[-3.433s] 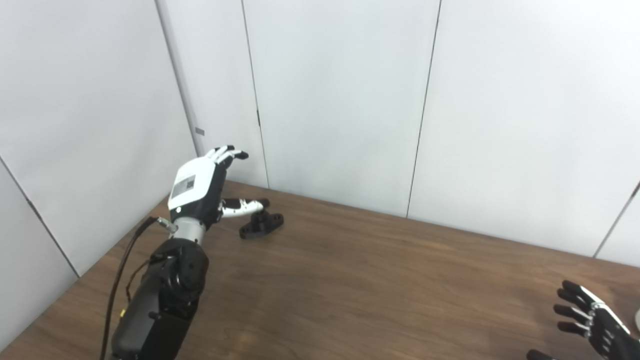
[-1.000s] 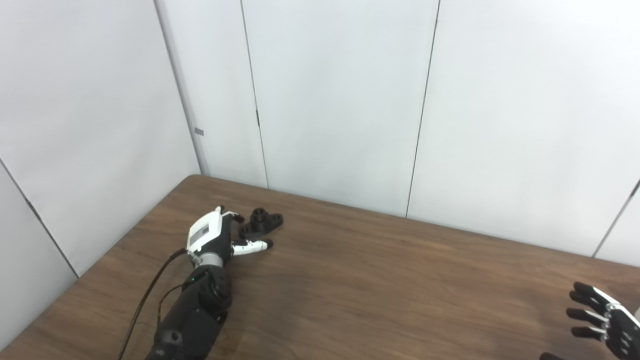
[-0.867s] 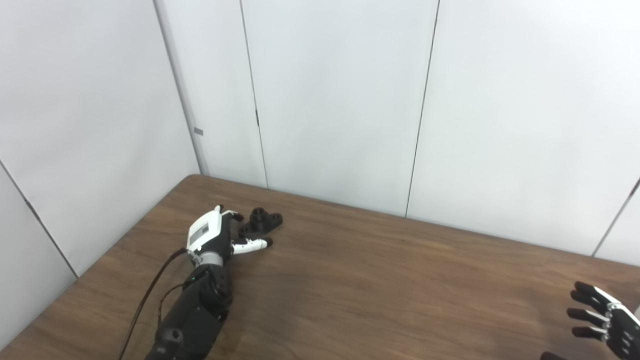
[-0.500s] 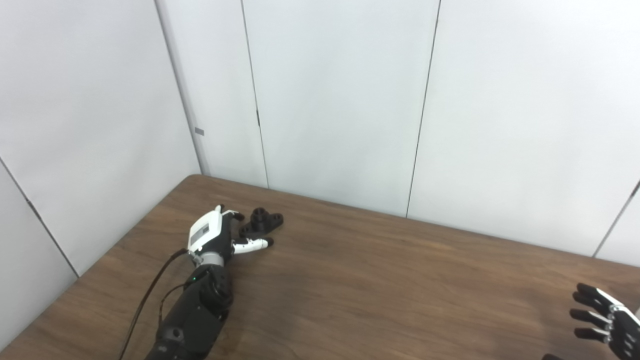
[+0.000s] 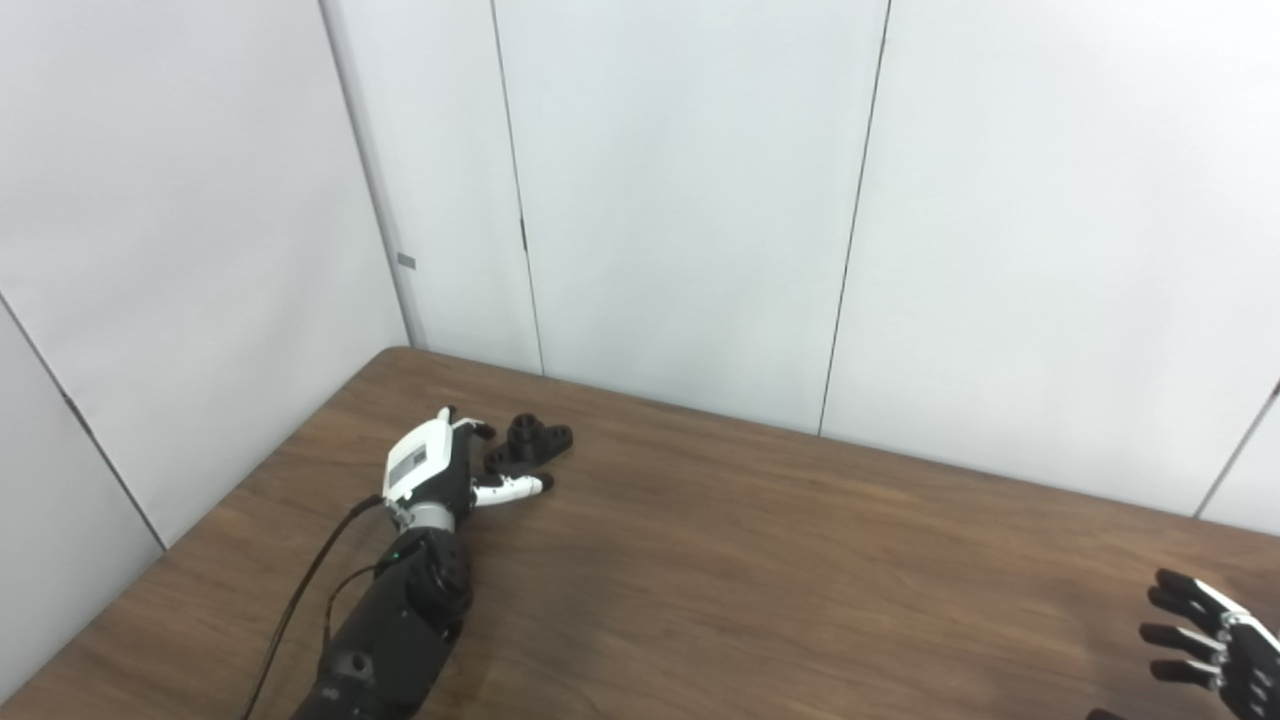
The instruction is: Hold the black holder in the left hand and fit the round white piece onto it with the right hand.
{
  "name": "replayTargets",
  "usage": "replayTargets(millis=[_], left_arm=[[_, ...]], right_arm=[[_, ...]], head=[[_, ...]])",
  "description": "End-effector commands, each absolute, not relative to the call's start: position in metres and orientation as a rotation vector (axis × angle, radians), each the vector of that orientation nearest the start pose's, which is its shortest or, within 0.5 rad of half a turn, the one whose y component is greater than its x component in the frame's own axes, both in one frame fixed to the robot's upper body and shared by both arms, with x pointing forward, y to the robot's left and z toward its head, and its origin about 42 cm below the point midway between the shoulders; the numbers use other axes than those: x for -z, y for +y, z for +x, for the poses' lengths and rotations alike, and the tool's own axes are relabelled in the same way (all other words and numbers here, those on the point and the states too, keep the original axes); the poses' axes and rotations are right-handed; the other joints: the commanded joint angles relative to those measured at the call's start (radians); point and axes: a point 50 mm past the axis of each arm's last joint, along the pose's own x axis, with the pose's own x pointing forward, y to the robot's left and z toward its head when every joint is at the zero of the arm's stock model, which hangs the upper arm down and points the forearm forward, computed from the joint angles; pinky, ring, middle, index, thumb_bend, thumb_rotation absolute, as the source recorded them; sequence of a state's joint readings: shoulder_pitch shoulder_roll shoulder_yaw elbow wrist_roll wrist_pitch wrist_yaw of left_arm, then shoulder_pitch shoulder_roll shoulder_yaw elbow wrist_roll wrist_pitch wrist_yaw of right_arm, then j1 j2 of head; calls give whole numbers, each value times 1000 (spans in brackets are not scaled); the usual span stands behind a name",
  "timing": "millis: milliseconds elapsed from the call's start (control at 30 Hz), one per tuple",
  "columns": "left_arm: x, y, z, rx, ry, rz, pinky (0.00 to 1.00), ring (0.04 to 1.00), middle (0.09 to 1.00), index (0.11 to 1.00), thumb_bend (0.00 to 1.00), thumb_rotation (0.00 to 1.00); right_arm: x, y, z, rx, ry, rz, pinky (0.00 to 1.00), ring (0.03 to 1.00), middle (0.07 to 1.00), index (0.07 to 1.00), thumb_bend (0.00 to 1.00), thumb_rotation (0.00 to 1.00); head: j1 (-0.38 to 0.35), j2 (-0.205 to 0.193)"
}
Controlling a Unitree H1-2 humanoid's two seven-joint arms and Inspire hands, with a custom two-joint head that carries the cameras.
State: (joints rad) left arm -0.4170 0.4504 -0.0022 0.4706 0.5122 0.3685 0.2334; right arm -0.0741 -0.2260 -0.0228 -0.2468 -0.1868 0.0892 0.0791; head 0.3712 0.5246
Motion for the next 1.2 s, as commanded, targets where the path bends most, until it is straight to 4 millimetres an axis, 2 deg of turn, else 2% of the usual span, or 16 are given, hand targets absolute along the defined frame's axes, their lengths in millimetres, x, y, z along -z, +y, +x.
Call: replayTargets(millis=[0, 267, 367, 433, 500, 533, 633, 867, 1167], left_arm=[[-154, 394, 412, -425, 283, 950, 976, 1000, 1000, 765, 849, 298], [-148, 389, 413, -399, 290, 941, 956, 1000, 994, 765, 830, 272], [-142, 388, 411, -337, 278, 949, 931, 1000, 993, 757, 790, 240], [-137, 386, 411, -313, 276, 943, 933, 1000, 980, 722, 782, 178], [-132, 384, 411, -292, 269, 935, 940, 1000, 962, 646, 777, 108], [-129, 382, 410, -285, 260, 932, 972, 1000, 944, 552, 626, 75], [-121, 381, 409, -276, 236, 950, 997, 1000, 919, 493, 536, 54], [-109, 378, 405, -283, 210, 1026, 981, 981, 881, 484, 523, 52], [-104, 376, 402, -300, 190, 1039, 970, 954, 863, 484, 523, 52]], right_arm=[[-204, -271, 302, -32, -286, -427, 664, 759, 826, 837, 612, 0], [-203, -273, 303, -32, -286, -431, 662, 762, 824, 836, 616, 0], [-202, -273, 302, -30, -281, -424, 675, 769, 830, 840, 613, 0], [-202, -272, 302, -29, -276, -422, 685, 773, 832, 843, 610, 0], [-201, -271, 302, -31, -276, -420, 687, 771, 834, 845, 608, 0], [-201, -271, 301, -31, -278, -420, 685, 769, 832, 845, 606, 0], [-200, -272, 300, -32, -279, -420, 681, 772, 829, 846, 606, 0], [-198, -272, 298, -27, -276, -426, 656, 742, 825, 839, 607, 0], [-198, -273, 297, -25, -276, -436, 647, 737, 821, 839, 598, 0]], head=[[0, 6], [0, 11], [-1, 14], [-1, 16], [-3, 17], [-4, 18], [-5, 20], [-6, 26], [-7, 30]])
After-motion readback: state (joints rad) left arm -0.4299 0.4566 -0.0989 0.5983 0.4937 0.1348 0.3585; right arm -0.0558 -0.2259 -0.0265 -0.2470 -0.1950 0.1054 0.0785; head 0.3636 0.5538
